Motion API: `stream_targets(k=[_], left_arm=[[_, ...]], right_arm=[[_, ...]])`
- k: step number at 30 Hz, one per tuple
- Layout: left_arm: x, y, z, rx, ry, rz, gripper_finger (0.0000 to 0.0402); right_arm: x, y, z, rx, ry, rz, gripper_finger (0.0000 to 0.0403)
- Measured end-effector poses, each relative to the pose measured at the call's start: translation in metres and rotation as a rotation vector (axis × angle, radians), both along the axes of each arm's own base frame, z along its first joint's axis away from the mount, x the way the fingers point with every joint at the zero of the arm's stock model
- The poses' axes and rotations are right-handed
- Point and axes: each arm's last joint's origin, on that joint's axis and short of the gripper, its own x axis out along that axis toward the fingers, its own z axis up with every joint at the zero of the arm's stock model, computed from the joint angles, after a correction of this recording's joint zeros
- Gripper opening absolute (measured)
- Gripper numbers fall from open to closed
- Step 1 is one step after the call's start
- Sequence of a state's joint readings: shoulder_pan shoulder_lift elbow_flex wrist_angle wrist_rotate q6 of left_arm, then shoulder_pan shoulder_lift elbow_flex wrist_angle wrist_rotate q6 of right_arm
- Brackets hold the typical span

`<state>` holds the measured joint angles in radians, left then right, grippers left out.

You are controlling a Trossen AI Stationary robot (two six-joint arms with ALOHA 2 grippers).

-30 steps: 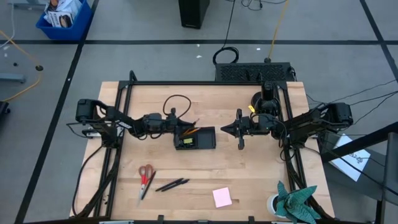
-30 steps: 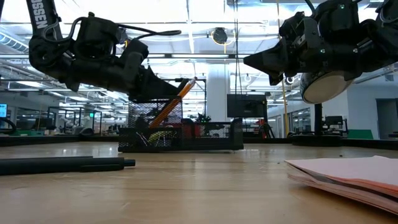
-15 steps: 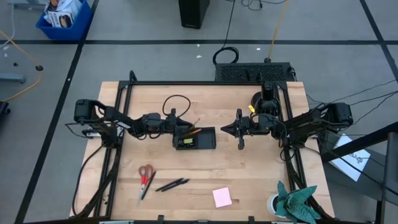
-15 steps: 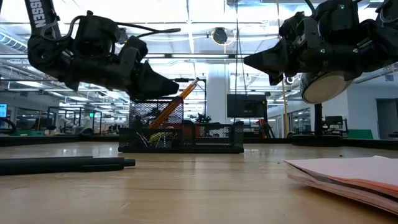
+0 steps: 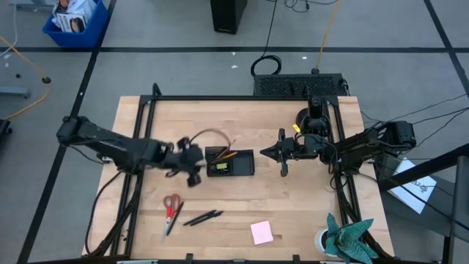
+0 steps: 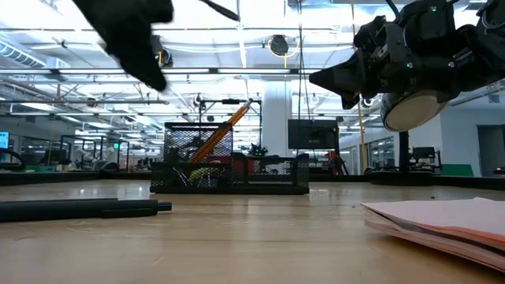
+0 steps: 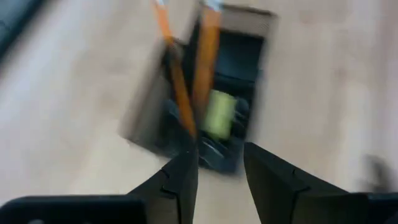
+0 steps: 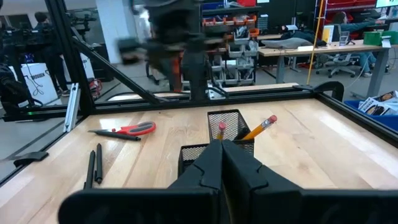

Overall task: Pick and place office supplies into organizer
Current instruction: Put the left black pen into the black desk organizer

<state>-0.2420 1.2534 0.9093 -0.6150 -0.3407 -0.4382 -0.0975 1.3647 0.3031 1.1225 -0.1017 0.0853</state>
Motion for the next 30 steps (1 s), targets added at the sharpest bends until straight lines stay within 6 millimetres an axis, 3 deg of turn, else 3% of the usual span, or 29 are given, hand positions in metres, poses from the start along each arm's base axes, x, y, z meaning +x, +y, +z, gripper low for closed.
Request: stream_targets(k=[2,6,15,20,30], left_arm=[[0.001,-0.024,0.004,-0.067,0.015,0.008,0.0131],[-0.001,-0.073,-0.009,-0.160,0.082,0.001,0.0131],[-0.022,-0.142,-0.068,-0.381,0.354,0.226,0.0131],[-0.029,-0.156,-0.089,-0.392,0.465,0.301,0.0131],[-0.034,-0.151,-0.092,-0.371,0.540,0.374,0.0131]], right_arm=[[0.000,0.000,0.000,0.000,0.002,0.000,0.0000],[0.000,0.000,-0.001,0.014,0.008,0.004,0.0000],[0.000,0.000,-0.001,0.028,0.014,0.004,0.0000],[0.000,0.000,-0.001,0.028,0.014,0.004,0.0000],[0.000,0.000,-0.001,0.028,0.012,0.004,0.0000]])
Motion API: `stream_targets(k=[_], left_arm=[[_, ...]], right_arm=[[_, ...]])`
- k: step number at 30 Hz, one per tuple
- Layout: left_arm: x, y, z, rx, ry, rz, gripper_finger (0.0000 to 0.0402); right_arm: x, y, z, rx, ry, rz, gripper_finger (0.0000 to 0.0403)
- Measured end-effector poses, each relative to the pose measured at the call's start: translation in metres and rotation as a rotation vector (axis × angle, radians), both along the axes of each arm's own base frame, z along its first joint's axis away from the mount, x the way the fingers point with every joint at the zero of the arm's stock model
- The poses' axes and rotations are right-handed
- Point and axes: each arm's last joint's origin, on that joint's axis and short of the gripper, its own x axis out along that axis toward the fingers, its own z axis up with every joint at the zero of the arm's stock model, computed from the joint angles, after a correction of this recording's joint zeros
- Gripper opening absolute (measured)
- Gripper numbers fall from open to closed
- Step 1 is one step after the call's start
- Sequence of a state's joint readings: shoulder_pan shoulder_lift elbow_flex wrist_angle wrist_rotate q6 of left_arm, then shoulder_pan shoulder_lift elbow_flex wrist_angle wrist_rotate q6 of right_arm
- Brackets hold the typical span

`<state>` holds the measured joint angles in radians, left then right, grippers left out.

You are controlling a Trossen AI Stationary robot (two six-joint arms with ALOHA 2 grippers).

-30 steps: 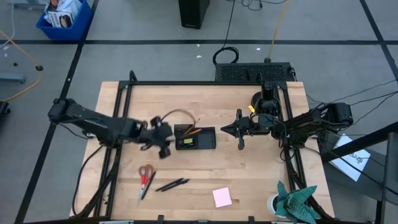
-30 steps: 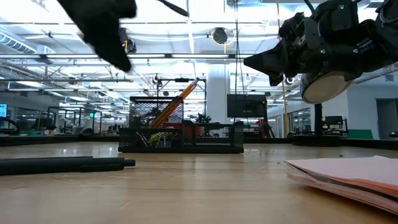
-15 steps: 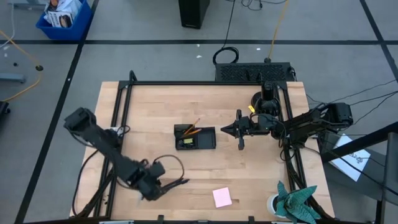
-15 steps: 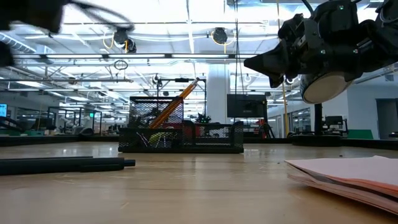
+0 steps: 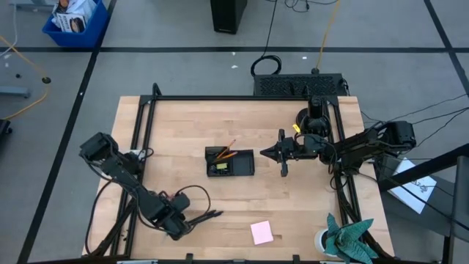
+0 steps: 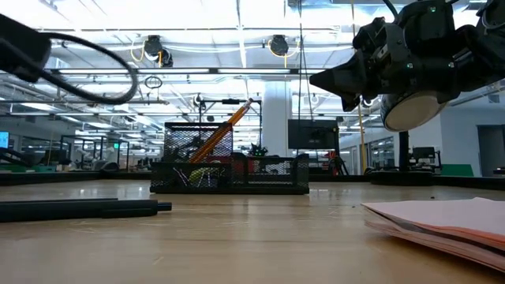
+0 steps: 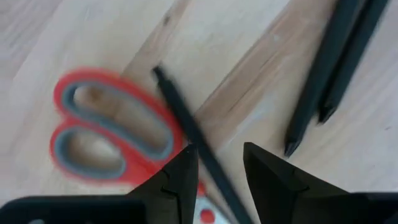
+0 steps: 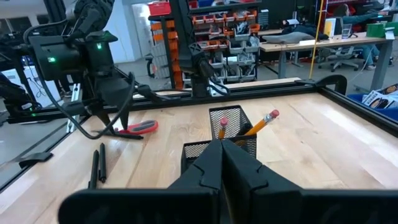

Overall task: Pick and place office supplies into organizer
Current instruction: Put the left black pen into the black desk organizer

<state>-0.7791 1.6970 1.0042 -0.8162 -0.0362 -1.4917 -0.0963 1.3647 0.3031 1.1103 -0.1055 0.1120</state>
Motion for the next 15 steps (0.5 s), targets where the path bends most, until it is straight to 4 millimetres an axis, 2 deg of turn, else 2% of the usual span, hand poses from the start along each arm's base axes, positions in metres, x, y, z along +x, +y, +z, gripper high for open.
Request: stream_targets(k=[6,15], left_arm=[[-0.0022,-0.0027,0.0001,-0.069,0.065,0.083,0.0131],[-0.0035,-0.0055,-0.0014,-0.058,0.050,0.164,0.0131]], right_arm=[[-0.0001,0.0000,-0.0002,0.000,0.002,0.000,0.0000],[0.0000,0.0000,-0.0001,0.011,0.002,0.000,0.0000]])
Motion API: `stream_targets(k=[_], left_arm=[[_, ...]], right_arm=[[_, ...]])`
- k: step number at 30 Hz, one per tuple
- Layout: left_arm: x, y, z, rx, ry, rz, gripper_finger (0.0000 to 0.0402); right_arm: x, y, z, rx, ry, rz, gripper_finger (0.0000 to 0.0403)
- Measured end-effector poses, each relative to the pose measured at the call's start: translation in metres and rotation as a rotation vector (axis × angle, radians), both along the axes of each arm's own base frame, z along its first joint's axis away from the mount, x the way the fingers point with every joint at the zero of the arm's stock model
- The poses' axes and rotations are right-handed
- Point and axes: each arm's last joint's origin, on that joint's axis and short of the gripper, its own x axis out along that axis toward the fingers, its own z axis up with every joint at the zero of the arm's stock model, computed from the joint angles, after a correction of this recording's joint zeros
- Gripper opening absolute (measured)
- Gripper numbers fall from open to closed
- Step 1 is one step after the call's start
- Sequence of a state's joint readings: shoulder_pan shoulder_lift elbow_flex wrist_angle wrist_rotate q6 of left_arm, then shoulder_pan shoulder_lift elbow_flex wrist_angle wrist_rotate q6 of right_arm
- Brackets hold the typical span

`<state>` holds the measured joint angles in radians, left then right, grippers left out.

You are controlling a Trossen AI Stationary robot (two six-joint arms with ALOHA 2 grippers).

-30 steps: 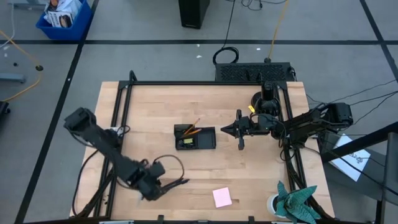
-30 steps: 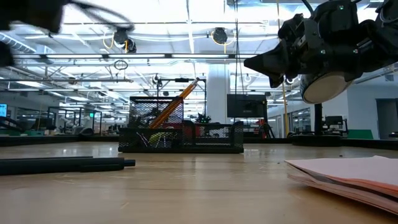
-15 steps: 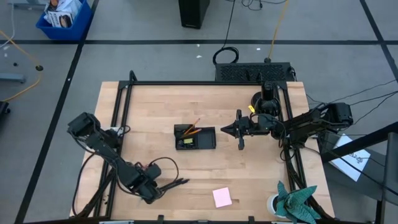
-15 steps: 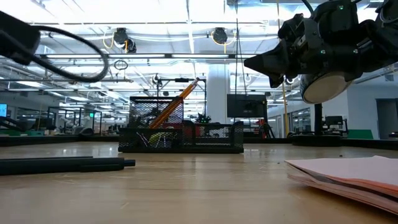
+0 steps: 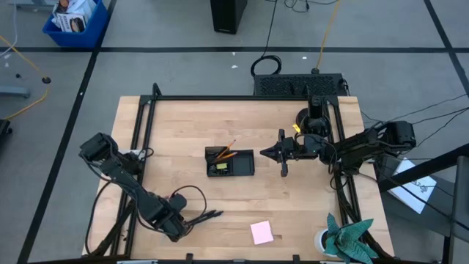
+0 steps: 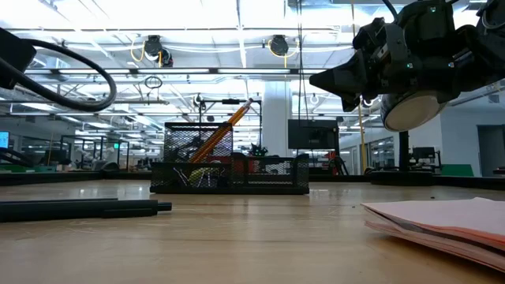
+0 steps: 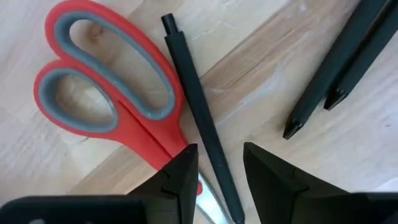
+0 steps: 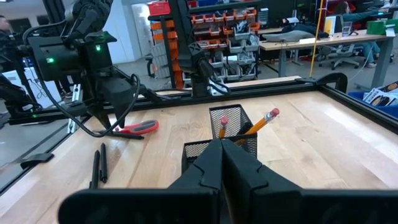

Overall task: Pick and place office supplies into organizer
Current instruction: Put the left black pen into the black desk organizer

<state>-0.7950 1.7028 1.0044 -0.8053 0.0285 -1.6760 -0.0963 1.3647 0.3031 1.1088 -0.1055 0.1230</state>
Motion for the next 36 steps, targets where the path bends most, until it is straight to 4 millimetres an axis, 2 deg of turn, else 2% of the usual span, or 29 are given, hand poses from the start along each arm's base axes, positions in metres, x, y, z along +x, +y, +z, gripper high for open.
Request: stream_targets(k=[10,17,26,36], left_arm=[[0.007,-0.009,-0.031,0.027,0.054,-0.001,0.0131],[0.018,0.002,-0.032,0.005,0.084,0.047,0.0131],[0.034,0.022,-0.033,-0.012,0.095,-0.001,0.0131],[0.042,0.036,-0.033,0.012,0.091,-0.044,0.0131]], right_arm=[[0.000,0.000,0.000,0.000,0.001,0.000,0.0000],[0.000,0.000,0.000,0.000,0.000,0.000,0.0000],[0.000,0.000,0.000,0.000,-0.001,0.000,0.0000],[0.000,0.000,0.000,-0.003,-0.001,0.000,0.0000]])
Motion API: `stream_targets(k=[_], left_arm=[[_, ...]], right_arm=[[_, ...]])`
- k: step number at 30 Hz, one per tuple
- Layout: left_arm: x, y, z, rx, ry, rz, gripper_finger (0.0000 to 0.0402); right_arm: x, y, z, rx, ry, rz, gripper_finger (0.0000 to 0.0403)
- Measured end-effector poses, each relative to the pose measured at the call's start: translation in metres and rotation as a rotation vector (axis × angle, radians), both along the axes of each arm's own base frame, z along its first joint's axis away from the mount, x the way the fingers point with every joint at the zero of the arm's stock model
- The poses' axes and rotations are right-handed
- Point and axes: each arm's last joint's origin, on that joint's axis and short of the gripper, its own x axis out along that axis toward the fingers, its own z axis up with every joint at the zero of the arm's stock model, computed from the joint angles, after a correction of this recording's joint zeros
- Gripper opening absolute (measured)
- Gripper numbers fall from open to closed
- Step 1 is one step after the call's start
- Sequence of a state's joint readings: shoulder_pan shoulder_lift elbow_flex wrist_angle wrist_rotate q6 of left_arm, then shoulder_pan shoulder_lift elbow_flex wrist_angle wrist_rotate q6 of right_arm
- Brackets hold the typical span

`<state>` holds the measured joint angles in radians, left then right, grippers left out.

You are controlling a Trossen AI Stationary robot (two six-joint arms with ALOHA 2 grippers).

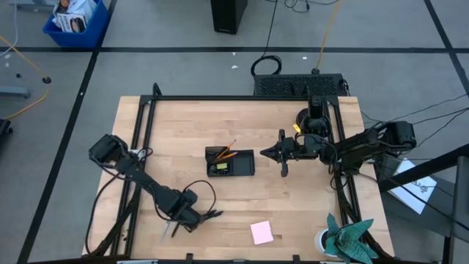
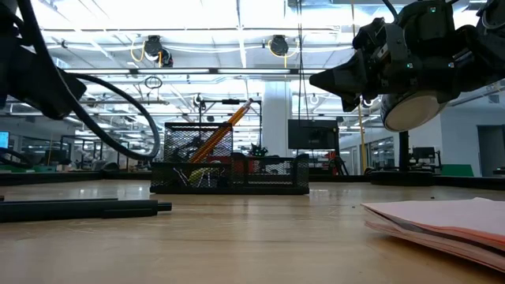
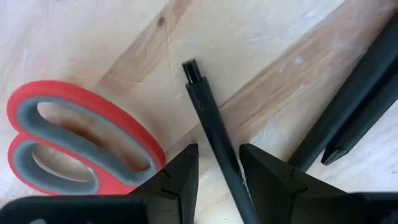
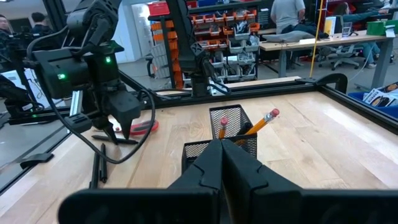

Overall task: Pick and place office supplies into organizer
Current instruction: Put the left black pen into the black desk organizer

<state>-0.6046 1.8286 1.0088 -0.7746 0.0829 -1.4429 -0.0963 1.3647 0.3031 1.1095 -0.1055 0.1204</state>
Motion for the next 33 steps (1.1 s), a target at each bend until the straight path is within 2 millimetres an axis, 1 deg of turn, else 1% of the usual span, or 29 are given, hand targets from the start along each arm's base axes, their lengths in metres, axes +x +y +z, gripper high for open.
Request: stream_targets(k=[9,16,19,25,27,30,33], left_arm=[[0.007,0.011,0.000,0.033,-0.013,0.042,0.0131],[0.007,0.011,0.000,0.037,-0.015,0.048,0.0129],[0.007,0.009,0.000,0.030,-0.033,0.030,0.0105],[0.007,0.004,0.000,0.029,-0.062,-0.010,0.0018],[0.006,0.003,0.000,0.030,-0.064,-0.021,0.0014],[0.006,0.002,0.000,0.042,-0.076,-0.056,0.0028],[0.006,0.002,0.000,0.064,-0.093,-0.091,0.0033]], right_arm=[[0.000,0.000,0.000,0.000,0.000,0.000,0.0000],[0.000,0.000,0.000,0.000,0.000,0.000,0.0000],[0.000,0.000,0.000,0.000,0.000,0.000,0.0000],[0.000,0.000,0.000,0.000,0.000,0.000,0.0000],[0.000,0.000,0.000,0.000,0.000,0.000,0.0000],[0.000,0.000,0.000,0.000,0.001,0.000,0.0000],[0.000,0.000,0.000,0.000,0.000,0.000,0.0000]])
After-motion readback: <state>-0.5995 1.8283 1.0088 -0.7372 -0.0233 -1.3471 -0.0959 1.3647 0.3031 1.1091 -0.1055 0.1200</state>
